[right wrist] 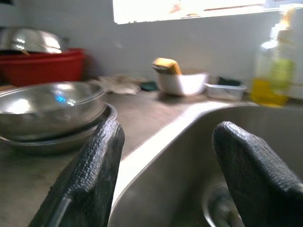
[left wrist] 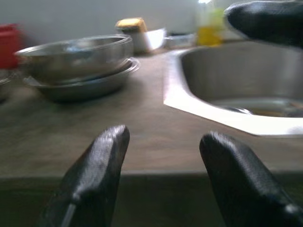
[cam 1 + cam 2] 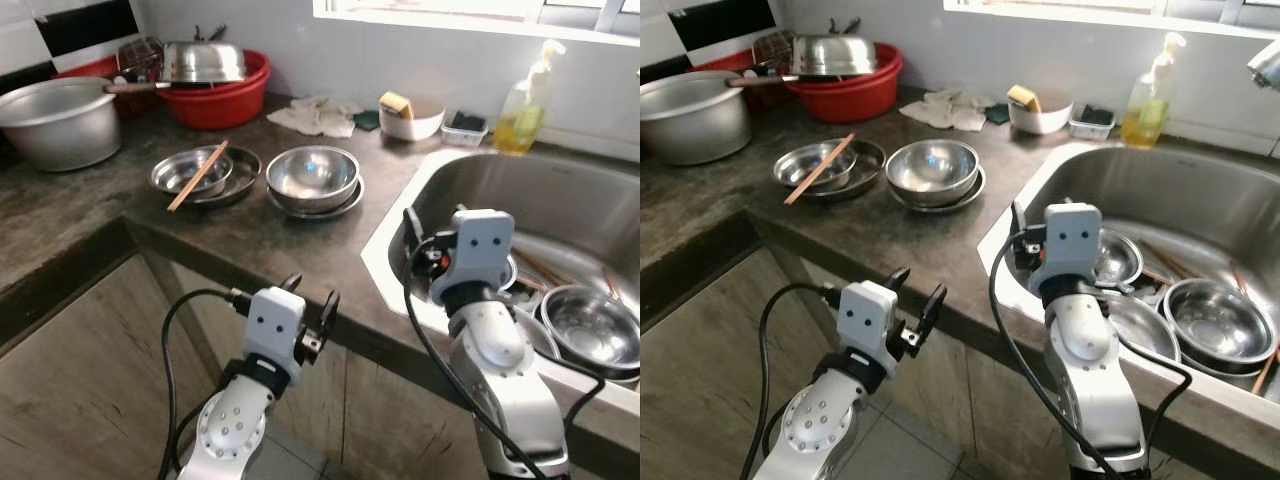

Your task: Kitchen organization

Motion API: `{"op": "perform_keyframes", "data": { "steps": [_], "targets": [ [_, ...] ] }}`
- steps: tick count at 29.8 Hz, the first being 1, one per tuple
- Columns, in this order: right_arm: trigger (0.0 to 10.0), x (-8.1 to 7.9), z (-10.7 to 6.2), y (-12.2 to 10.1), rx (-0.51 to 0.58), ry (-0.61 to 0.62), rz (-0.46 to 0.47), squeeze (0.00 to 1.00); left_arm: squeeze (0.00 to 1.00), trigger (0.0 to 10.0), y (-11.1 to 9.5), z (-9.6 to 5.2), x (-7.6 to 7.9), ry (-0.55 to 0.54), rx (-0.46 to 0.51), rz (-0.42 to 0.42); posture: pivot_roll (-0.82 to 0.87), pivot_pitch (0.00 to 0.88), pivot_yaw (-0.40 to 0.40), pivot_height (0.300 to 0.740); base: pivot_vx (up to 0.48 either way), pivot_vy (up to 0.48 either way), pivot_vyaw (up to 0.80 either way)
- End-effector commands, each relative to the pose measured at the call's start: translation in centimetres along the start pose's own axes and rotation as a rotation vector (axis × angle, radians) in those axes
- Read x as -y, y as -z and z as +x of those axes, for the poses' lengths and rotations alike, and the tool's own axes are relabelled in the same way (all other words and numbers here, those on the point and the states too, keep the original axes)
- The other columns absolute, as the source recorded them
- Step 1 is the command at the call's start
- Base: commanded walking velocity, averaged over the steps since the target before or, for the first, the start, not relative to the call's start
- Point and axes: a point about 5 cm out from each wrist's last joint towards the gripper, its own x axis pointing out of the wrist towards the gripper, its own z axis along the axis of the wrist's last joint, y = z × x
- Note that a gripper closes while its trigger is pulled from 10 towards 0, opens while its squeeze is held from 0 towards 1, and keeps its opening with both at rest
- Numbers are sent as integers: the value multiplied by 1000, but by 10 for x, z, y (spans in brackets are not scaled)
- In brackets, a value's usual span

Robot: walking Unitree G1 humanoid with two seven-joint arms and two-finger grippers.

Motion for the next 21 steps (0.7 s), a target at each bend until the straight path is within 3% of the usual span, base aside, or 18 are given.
{"op": "perform_keyframes", "data": {
  "steps": [1, 9, 13, 15, 17, 21],
  "targets": [
    [10000, -1, 2, -5, 10, -5, 19, 0, 0, 10000, 0, -1, -3, -5, -3, 3, 92, 92, 11, 740, 0, 0, 0],
    [10000, -4, 5, -8, 31, -31, 15, 0, 0, 10000, 0, -1, -3, -6, -2, 6, 95, 85, 9, 740, 0, 0, 0],
    [10000, -7, 7, -9, 29, -45, 13, 0, 0, 10000, 0, 0, -1, -5, -2, -4, 94, 79, 6, 740, 0, 0, 800],
    [10000, -7, 7, -9, 28, -45, 14, 0, 0, 10000, 0, 0, -1, -6, -1, -3, 93, 76, 7, 740, 0, 476, 800],
    [10000, -6, 9, -9, 26, -41, 25, 0, 0, 10000, 0, 0, -2, -6, 1, 1, 93, 75, 8, 740, 0, 480, 0],
    [10000, -6, 10, -10, 24, -41, 32, 0, 0, 10000, 0, 0, -1, -5, 2, 5, 93, 73, 7, 740, 0, 0, 0]
  ]
}}
